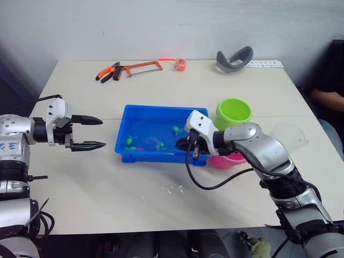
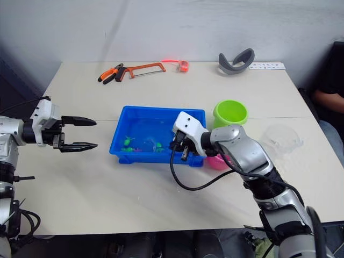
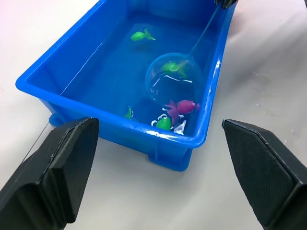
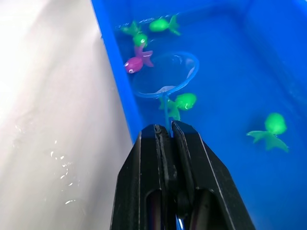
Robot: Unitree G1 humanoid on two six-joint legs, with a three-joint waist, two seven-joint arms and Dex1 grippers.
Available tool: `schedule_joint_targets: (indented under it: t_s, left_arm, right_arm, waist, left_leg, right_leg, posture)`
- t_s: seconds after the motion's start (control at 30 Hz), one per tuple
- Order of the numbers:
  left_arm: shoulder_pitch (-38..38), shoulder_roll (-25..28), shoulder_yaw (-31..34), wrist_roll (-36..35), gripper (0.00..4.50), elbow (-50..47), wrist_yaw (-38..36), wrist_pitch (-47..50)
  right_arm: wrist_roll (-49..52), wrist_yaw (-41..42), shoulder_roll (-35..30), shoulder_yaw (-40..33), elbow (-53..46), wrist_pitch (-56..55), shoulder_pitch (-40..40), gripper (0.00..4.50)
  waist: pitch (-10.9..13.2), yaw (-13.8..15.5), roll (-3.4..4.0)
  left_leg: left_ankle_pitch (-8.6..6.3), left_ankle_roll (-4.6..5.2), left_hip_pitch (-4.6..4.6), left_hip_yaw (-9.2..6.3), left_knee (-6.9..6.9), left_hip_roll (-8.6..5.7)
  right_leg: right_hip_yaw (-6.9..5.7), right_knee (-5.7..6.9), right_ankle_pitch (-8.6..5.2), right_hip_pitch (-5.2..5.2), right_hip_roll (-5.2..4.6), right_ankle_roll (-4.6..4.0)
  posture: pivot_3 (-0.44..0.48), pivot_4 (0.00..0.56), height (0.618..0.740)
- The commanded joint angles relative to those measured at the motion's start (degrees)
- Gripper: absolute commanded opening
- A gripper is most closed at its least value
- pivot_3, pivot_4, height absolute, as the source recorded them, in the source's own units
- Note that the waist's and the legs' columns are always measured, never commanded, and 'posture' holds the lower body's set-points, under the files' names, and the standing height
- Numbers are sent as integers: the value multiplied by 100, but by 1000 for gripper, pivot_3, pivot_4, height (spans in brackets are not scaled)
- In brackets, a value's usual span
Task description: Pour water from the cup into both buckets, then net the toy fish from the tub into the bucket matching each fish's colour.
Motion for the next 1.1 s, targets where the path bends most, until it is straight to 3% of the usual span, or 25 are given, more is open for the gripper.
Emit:
schedule_joint_targets:
  t_s: [0.03,0.23,0.83,1.1]
  left_arm:
    - [-29,26,118,-75,4473,-121,-129,-27]
    - [-47,-32,162,-146,4473,-189,-90,55]
    - [6,-58,180,-159,4473,-299,-66,105]
    - [103,-21,215,-190,4473,-454,-57,180]
  right_arm:
    - [308,44,97,-234,-230,50,33,0]
    - [578,-68,287,-611,-115,50,155,0]
    - [-725,74,-149,380,305,-1855,94,0]
    - [-1186,24,-63,614,455,-2039,-11,0]
  waist:
    - [0,1,0]
    - [0,2,0]
    - [0,1,0]
    - [0,0,0]
  left_leg:
    - [0,0,0,0,0,0]
    - [0,0,0,1,-1,0]
    - [0,0,0,2,-1,-1]
    - [0,0,0,2,0,-1]
  right_leg:
    - [0,0,0,0,0,0]
    - [0,0,0,0,1,0]
    - [0,0,0,-1,0,0]
    - [0,0,0,-1,-1,0]
  posture:
    - [0,150,740]
    - [0,150,740]
    - [0,150,740]
    - [0,150,740]
